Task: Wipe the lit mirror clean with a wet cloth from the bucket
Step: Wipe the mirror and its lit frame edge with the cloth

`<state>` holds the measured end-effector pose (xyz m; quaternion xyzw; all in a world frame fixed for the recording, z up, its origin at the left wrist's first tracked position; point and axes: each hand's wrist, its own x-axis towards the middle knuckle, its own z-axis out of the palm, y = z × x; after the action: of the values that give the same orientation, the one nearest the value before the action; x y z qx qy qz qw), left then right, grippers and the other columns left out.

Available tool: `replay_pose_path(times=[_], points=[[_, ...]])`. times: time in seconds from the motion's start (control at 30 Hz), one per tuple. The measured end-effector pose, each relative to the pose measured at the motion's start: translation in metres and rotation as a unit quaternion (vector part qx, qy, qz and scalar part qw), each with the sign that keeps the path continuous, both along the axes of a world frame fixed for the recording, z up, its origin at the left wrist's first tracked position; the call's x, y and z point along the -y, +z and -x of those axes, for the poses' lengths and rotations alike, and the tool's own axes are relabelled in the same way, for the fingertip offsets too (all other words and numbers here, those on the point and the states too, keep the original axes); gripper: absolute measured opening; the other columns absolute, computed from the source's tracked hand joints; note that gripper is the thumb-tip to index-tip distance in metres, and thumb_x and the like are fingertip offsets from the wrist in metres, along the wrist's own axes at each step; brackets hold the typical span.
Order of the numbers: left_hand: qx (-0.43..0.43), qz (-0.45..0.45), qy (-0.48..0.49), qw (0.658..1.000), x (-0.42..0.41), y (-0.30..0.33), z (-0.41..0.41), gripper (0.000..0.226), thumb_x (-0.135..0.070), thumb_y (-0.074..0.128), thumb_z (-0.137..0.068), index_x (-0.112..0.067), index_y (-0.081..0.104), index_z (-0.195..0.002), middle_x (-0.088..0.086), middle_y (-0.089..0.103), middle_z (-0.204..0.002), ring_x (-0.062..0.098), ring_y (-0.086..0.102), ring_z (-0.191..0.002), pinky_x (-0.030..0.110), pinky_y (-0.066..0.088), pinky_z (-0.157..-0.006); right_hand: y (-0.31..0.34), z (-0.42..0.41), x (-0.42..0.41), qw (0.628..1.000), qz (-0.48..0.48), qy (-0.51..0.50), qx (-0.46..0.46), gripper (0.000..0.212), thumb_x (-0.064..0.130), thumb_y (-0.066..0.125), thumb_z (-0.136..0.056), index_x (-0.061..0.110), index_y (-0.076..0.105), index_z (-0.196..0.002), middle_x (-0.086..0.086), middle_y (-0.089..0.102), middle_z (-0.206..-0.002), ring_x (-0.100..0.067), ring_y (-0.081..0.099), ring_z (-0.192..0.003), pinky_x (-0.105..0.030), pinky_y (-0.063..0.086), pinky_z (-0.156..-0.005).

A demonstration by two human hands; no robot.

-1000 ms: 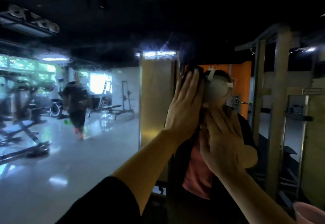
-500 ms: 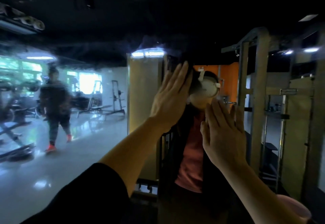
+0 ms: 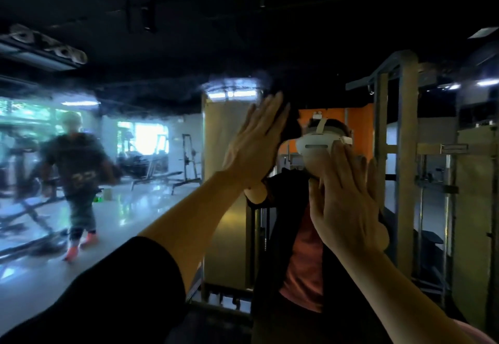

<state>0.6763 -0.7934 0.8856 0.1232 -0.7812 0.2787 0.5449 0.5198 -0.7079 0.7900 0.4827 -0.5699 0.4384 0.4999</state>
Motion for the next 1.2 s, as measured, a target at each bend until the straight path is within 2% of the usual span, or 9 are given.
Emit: replay_pose_path(times=[0.2, 0.3, 0.47, 0.57, 0.7, 0.8, 0.9, 1.1, 1.2], points=[[-0.284, -0.211, 0.12, 0.928, 0.042, 0.029, -0.037, 0.058, -0.009, 0.03, -0.101, -0.004, 0.008, -0.155, 0.015, -0.004, -0.163, 0.03, -0.007, -0.151, 0.043, -0.006, -0.122, 0.02, 0.009, 0.007, 0.999, 0.026, -0.026, 0.001, 0.056, 0.034, 0.042, -0.098, 0.0, 0.048, -0.141, -0.021, 0.043, -0.15, -0.031, 0.032, -0.144, -0.056, 0.02, -0.119], [-0.225, -0.182, 0.047, 0.956, 0.001, 0.037, 0.024, 0.062, -0.001, 0.025, -0.096, -0.01, 0.01, -0.155, 0.008, -0.001, -0.164, 0.021, -0.007, -0.151, 0.034, -0.009, -0.12, 0.02, 0.009, 0.009, 0.999, 0.047, -0.024, -0.009, 0.054, 0.03, 0.049, -0.096, -0.003, 0.05, -0.139, -0.022, 0.046, -0.147, -0.031, 0.034, -0.143, -0.052, 0.019, -0.12], [0.002, 0.036, 0.04, 0.999, -0.023, 0.02, 0.077, 0.073, -0.006, 0.059, -0.09, -0.01, 0.023, -0.153, 0.01, 0.018, -0.162, 0.018, 0.003, -0.149, 0.036, -0.001, -0.122, 0.019, 0.019, 0.001, 0.998, 0.034, -0.029, -0.049, 0.052, 0.028, 0.045, -0.097, 0.0, 0.05, -0.14, -0.019, 0.046, -0.148, -0.028, 0.036, -0.143, -0.056, 0.024, -0.118], [-0.061, -0.025, 0.059, 0.996, 0.006, 0.037, 0.03, 0.057, -0.016, 0.047, -0.098, -0.014, 0.03, -0.153, 0.008, 0.027, -0.16, 0.02, 0.022, -0.145, 0.023, 0.006, -0.119, 0.02, 0.025, -0.003, 0.997, 0.026, -0.034, -0.069, 0.055, 0.029, 0.046, -0.095, 0.001, 0.048, -0.142, -0.018, 0.044, -0.15, -0.026, 0.032, -0.144, -0.054, 0.019, -0.12], [-0.206, -0.088, 0.083, 0.971, 0.018, 0.056, 0.019, 0.059, -0.003, 0.043, -0.099, -0.004, 0.02, -0.154, 0.016, 0.013, -0.162, 0.028, 0.006, -0.151, 0.028, -0.018, -0.115, 0.019, 0.018, 0.0, 0.999, 0.019, -0.023, -0.032, 0.056, 0.029, 0.048, -0.095, 0.001, 0.047, -0.143, -0.017, 0.041, -0.152, -0.027, 0.032, -0.145, -0.047, 0.014, -0.122], [-0.137, -0.036, 0.059, 0.988, -0.015, 0.046, 0.068, 0.062, 0.001, 0.051, -0.094, -0.004, 0.027, -0.151, 0.017, 0.022, -0.16, 0.03, 0.016, -0.149, 0.042, 0.0, -0.123, 0.019, 0.015, -0.003, 0.999, 0.006, -0.029, -0.022, 0.054, 0.028, 0.048, -0.096, 0.002, 0.047, -0.143, -0.016, 0.04, -0.153, -0.027, 0.031, -0.145, -0.046, 0.015, -0.122], [0.001, 0.057, 0.062, 0.996, -0.017, 0.038, 0.077, 0.064, -0.011, 0.055, -0.096, -0.008, 0.026, -0.153, 0.012, 0.021, -0.161, 0.026, 0.014, -0.149, 0.037, -0.011, -0.121, 0.02, 0.021, -0.01, 0.998, -0.006, -0.048, -0.051, 0.056, 0.029, 0.047, -0.095, 0.002, 0.046, -0.144, -0.016, 0.04, -0.153, -0.027, 0.033, -0.144, -0.048, 0.014, -0.122], [-0.171, -0.083, 0.105, 0.976, 0.013, 0.069, 0.022, 0.056, -0.008, 0.038, -0.099, -0.005, 0.022, -0.153, 0.018, 0.017, -0.161, 0.033, 0.012, -0.149, 0.048, 0.004, -0.123, 0.02, 0.017, -0.009, 0.998, -0.009, -0.049, -0.034, 0.058, 0.025, 0.059, -0.093, 0.001, 0.045, -0.144, -0.017, 0.04, -0.153, -0.027, 0.031, -0.145, -0.048, 0.012, -0.121], [-0.094, -0.031, 0.042, 0.994, -0.019, 0.034, 0.058, 0.054, -0.002, 0.057, -0.092, -0.008, 0.043, -0.144, 0.018, 0.045, -0.144, 0.034, 0.04, -0.132, 0.056, 0.038, -0.11, 0.019, 0.005, -0.006, 0.999, -0.019, -0.045, 0.007, 0.063, 0.026, 0.063, -0.092, 0.0, 0.042, -0.145, -0.019, 0.039, -0.153, -0.028, 0.029, -0.146, -0.047, 0.011, -0.123]])
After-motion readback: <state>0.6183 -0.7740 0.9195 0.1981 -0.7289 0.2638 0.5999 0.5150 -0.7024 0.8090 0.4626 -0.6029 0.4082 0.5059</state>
